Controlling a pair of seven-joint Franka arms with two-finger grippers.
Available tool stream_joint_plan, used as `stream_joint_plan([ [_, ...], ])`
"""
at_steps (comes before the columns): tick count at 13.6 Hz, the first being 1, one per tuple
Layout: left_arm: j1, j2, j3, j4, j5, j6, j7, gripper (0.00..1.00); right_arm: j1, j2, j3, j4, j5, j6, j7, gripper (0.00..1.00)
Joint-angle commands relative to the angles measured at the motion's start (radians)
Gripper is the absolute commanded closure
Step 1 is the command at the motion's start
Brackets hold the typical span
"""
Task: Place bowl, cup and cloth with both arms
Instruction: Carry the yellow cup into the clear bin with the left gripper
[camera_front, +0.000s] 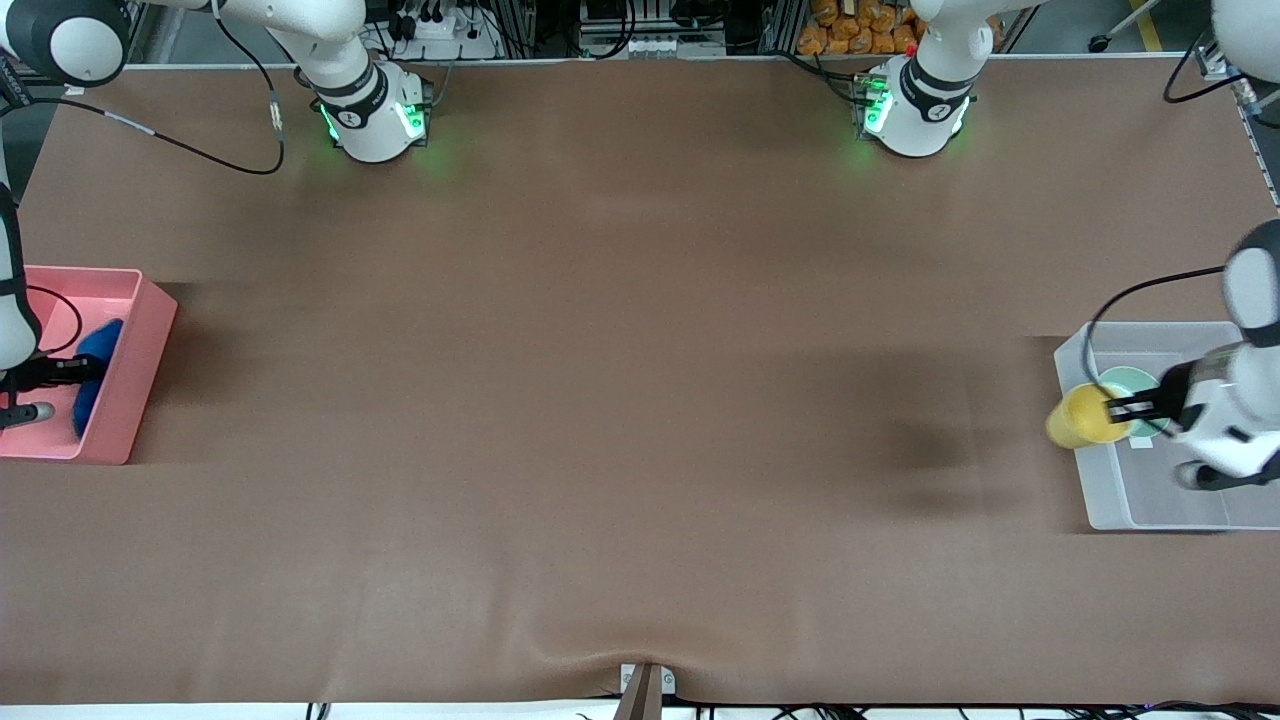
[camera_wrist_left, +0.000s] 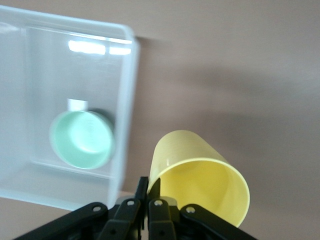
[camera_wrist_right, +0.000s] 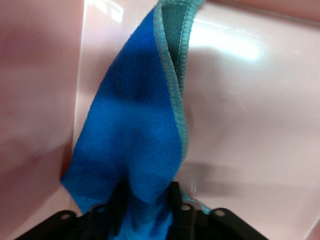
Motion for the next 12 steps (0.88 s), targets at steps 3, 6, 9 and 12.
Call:
stream_joint_plan([
  [3, 0.205, 0.106, -0.002, 0.078, 0.023, 0.093, 0.373, 1.0, -0.015, -0.002, 0.015, 0.014, 0.016, -0.002, -0.049, 0.0],
  [6, 0.248, 0.175, -0.002, 0.08, 0.023, 0.253, 0.438, 1.0, -0.012, -0.03, 0.017, 0.02, 0.016, -0.008, -0.075, 0.0],
  [9, 0.245, 0.241, 0.028, 0.1, 0.023, 0.345, 0.449, 1.0, -0.011, -0.065, 0.017, 0.018, 0.016, -0.013, -0.077, 0.0],
  [12, 0.246, 0.287, 0.032, 0.1, 0.022, 0.425, 0.455, 1.0, -0.008, -0.108, 0.018, 0.018, 0.016, -0.059, -0.075, 0.0],
])
